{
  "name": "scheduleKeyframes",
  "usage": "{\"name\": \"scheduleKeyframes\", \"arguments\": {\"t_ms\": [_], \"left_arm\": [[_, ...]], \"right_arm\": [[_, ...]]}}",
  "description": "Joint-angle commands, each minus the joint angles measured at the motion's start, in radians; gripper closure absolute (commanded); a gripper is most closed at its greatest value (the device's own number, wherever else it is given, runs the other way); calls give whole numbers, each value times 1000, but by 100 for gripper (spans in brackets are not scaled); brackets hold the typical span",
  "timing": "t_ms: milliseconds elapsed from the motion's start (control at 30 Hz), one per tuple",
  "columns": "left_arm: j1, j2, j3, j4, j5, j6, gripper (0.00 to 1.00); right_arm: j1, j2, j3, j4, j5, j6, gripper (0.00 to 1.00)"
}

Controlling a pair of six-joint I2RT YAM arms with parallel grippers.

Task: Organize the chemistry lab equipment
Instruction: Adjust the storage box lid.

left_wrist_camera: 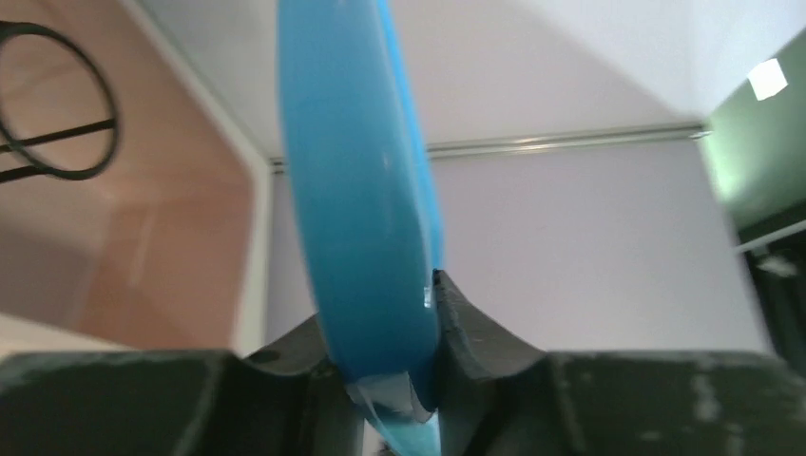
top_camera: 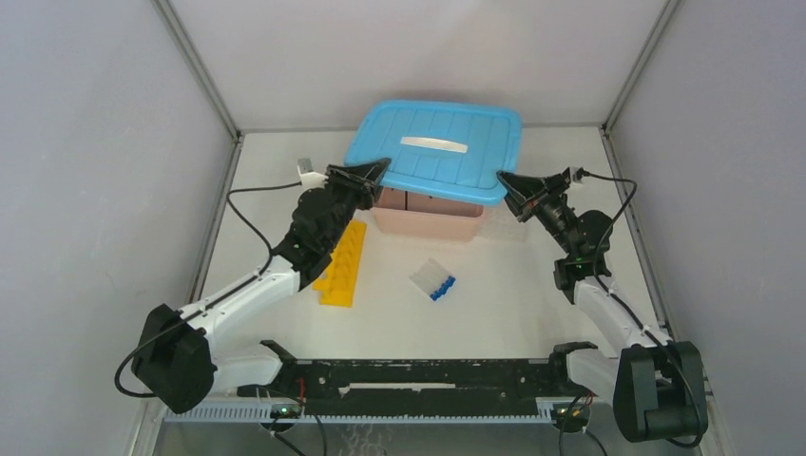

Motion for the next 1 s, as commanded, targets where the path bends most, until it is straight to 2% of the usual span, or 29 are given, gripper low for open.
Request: {"name": "scheduleKeyframes", "arguments": {"t_ms": [0,67,200,267,467,533,700,967], "left_arm": [[2,-27,-21,88,-15,-30,78],[2,-28,-20,89,-16,-29,87],[2,-28,-21,89,-24,-17,100],[1,-29,-14,89,-31,20,100],[1,-37,-2,63,-67,118,100],[1,-39,-4,64,-88,140,100],[3,-34,11,64,-114,193,100],[6,-24,49,71,-126,230,100]], "right_arm": [[8,-14,3,82,27,16,100],[8,-22,0,64,32,2,100],[5,-28,0,34,32,-22,100],[3,-29,2,12,30,-38,97],[-20,-56,31,-116,1,-128,71],[-30,-67,47,-169,-10,-165,66],[-46,-110,97,-351,-19,-298,57],[-72,-218,150,-679,18,-504,50]]}}
